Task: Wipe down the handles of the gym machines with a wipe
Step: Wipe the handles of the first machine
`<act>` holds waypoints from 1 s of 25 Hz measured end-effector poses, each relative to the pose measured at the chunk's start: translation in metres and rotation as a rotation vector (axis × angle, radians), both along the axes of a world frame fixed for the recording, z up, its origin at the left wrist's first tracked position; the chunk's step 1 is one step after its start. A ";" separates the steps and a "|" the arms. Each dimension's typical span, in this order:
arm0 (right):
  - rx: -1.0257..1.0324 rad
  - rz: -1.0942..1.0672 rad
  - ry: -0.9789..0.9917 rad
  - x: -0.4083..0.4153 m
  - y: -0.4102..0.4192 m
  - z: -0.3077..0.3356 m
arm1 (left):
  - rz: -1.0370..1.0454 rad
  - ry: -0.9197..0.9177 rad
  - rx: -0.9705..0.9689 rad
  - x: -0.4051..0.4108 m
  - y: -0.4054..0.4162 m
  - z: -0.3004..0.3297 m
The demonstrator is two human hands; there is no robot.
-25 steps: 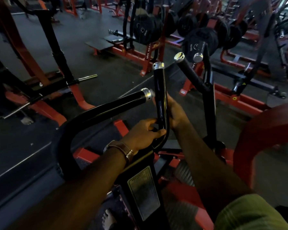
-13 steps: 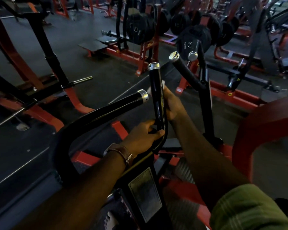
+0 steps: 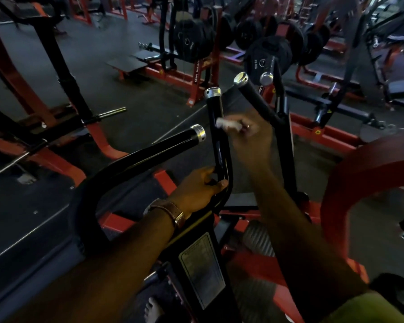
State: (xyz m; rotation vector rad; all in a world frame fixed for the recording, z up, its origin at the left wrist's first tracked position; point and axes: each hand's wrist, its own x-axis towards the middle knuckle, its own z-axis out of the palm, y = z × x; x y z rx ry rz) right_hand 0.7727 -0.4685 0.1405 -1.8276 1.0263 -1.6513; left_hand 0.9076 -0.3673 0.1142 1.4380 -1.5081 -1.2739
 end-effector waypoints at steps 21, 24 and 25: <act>0.106 -0.089 0.834 0.040 -0.050 0.107 | 0.075 0.372 0.170 -0.001 -0.004 -0.006; 0.552 0.127 0.154 0.027 -0.052 0.104 | 0.070 0.329 0.141 0.000 -0.006 -0.009; 0.570 0.160 0.004 0.024 -0.046 0.095 | 0.064 0.294 0.126 0.000 -0.006 -0.011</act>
